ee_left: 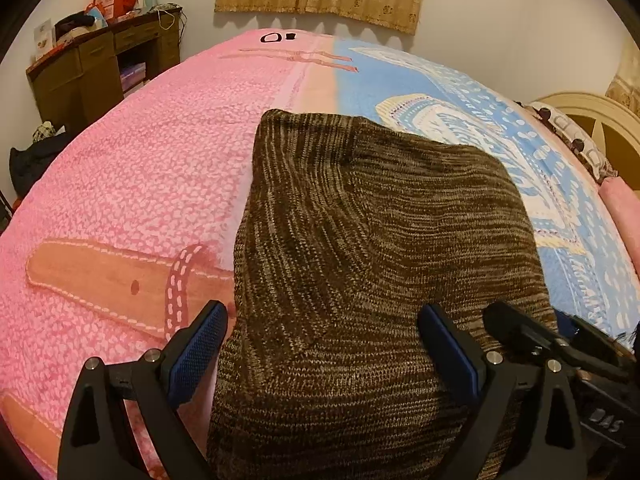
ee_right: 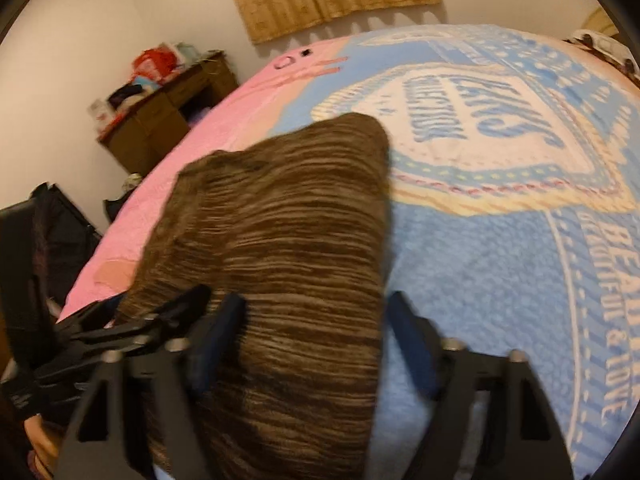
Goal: Fold small clothes
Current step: 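Grasp the sweater end with the left gripper while the right gripper grasps beside it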
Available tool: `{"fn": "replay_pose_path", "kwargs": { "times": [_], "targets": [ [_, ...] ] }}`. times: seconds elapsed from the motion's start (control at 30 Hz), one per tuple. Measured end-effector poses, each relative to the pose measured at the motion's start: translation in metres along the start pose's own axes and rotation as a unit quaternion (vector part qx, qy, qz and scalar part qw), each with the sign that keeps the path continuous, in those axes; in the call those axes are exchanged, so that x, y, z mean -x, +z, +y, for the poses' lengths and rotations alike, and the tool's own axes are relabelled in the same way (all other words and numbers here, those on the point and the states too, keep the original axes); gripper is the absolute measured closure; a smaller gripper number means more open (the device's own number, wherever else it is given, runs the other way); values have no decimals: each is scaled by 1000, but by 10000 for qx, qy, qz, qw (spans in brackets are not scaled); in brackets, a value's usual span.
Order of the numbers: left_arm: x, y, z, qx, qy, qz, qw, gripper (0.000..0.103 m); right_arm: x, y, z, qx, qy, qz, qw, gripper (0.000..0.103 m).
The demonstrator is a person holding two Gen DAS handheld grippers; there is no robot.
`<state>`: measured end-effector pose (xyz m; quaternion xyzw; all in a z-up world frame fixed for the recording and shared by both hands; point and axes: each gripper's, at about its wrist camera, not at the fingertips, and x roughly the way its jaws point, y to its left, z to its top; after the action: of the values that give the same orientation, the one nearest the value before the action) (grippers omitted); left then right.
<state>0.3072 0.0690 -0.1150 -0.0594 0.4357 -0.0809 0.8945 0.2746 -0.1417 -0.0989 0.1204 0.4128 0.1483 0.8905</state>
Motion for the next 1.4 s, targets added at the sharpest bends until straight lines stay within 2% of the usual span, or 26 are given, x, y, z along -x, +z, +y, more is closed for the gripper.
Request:
{"fn": "replay_pose_path", "kwargs": {
  "times": [0.03, 0.1, 0.17, 0.27, 0.4, 0.7, 0.97, 1.07, 1.13, 1.23, 1.3, 1.37, 1.4],
  "targets": [
    [2, 0, 1, 7, -36, -6, 10000, 13, 1, -1, 0, 26, -25, 4, 10000, 46],
    [5, 0, 0, 2, -154, -22, 9999, 40, 3, -2, 5, 134, -52, -37, 9999, 55],
    [8, 0, -4, 62, -291, 25, 9996, 51, 7, -5, 17, 373, -280, -147, 9988, 63],
    [10, -1, -9, -15, -177, -33, 9998, 56, 11, -9, 33, 660, -667, -300, 9951, 67],
    [13, -1, -10, -27, -159, -32, 9999, 66, 14, -10, 34, 628, -748, -408, 9944, 69],
    [9, -2, -13, -20, 4, -130, 9999, 67, 10, -11, 43, 847, -1064, -537, 9893, 69],
    [6, -3, -9, 69, -70, -221, 9997, 65, 9, -8, 27, 456, -745, -432, 9952, 67],
    [4, -3, -1, 258, -250, -167, 9992, 60, 7, -6, 16, 170, -516, -367, 9979, 63],
    [5, -3, 7, 345, -407, -142, 9985, 60, 7, -8, 12, 28, -395, -311, 9987, 56],
    [6, -3, 7, 337, -422, -115, 9985, 60, 4, -7, -2, -354, -69, -160, 9992, 52],
    [7, -3, 4, 310, -354, -116, 9988, 60, 2, -5, -7, -468, 82, -98, 9988, 51],
    [8, -3, 1, 295, -312, -127, 9990, 63, 2, -5, -1, -363, 4, -86, 9993, 53],
    [9, -3, 0, 298, -307, -124, 9990, 66, 4, -6, 5, -239, -53, -111, 9996, 62]
  ]
}}
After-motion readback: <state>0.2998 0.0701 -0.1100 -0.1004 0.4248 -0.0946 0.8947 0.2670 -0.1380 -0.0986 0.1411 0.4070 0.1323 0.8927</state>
